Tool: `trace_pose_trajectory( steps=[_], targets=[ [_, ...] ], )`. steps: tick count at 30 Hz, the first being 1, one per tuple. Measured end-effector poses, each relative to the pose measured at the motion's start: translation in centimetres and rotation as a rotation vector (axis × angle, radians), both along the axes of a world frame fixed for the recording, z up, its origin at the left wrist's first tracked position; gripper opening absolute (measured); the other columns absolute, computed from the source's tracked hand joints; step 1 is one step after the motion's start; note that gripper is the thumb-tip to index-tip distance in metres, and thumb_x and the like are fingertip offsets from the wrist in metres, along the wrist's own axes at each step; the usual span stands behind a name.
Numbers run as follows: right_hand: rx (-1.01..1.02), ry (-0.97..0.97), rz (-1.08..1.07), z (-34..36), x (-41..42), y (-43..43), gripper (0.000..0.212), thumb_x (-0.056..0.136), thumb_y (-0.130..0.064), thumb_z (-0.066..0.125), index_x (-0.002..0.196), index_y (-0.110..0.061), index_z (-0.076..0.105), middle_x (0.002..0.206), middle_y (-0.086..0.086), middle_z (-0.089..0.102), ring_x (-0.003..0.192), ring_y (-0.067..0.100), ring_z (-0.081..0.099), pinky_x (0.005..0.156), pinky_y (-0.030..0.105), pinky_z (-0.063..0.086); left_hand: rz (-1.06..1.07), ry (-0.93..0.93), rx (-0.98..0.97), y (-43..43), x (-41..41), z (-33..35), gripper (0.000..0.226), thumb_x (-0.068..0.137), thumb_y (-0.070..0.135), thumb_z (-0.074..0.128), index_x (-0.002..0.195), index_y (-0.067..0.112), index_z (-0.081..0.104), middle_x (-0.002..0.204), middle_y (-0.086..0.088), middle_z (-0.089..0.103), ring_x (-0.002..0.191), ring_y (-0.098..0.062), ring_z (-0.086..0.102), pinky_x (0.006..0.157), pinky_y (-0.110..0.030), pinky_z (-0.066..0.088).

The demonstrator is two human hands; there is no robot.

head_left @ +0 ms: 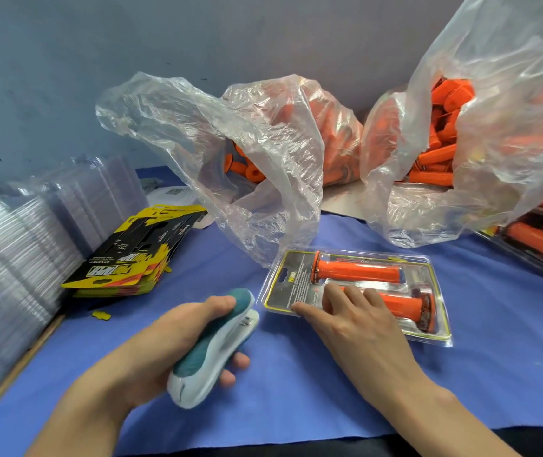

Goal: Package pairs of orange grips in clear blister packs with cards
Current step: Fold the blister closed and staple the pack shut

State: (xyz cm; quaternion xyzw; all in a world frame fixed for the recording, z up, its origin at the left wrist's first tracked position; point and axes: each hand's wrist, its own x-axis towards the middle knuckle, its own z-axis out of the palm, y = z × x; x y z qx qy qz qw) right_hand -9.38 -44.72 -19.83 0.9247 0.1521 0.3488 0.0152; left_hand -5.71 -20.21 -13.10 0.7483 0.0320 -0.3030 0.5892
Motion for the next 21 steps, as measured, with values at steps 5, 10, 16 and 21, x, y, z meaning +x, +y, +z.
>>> trace_pose_trajectory(
  steps=[5, 10, 16, 21],
  targets=[
    [0.01, 0.012, -0.015, -0.1, 0.2, 0.0, 0.041, 0.074, -0.02, 0.081, 0.109, -0.035, 0.067, 0.083, -0.001, 0.052, 0.072, 0.025, 0.053, 0.063, 0.037, 0.04, -0.111, 0.055, -0.01, -2.2, -1.2, -0.1, 0.052, 0.083, 0.054, 0.058, 0.102, 0.006, 0.063, 0.081, -0.024, 0.069, 0.056, -0.029, 0.063, 0.054, -0.027, 0.052],
    [0.022, 0.007, -0.007, 0.1, 0.0, 0.0, 0.036, 0.076, -0.02, 0.079, 0.107, -0.034, 0.067, 0.083, -0.001, 0.052, 0.072, 0.026, 0.053, 0.064, 0.038, 0.041, -0.033, 0.105, -0.124, -3.6, -0.7, -0.9, 0.057, 0.087, 0.05, 0.059, 0.114, 0.001, 0.063, 0.084, -0.025, 0.067, 0.061, -0.03, 0.06, 0.055, -0.029, 0.053],
    [-0.002, -0.002, 0.007, 0.2, -0.1, -0.1, 0.026, 0.079, -0.021, 0.069, 0.102, -0.033, 0.067, 0.084, -0.002, 0.051, 0.071, 0.023, 0.051, 0.063, 0.037, 0.041, 0.0, 0.125, -0.242, -4.6, -0.6, -1.4, 0.065, 0.077, 0.05, 0.066, 0.116, -0.002, 0.064, 0.086, -0.024, 0.067, 0.064, -0.027, 0.064, 0.055, -0.03, 0.056],
    [-0.006, -0.029, 0.019, 0.3, -0.3, 0.1, 0.029, 0.08, -0.021, 0.068, 0.107, -0.033, 0.068, 0.085, -0.002, 0.053, 0.071, 0.023, 0.052, 0.063, 0.037, 0.042, 0.047, 0.13, -0.31, -5.5, -0.2, -1.9, 0.054, 0.074, 0.047, 0.072, 0.104, 0.003, 0.075, 0.097, -0.019, 0.07, 0.078, -0.03, 0.067, 0.063, -0.031, 0.059]
  ],
)
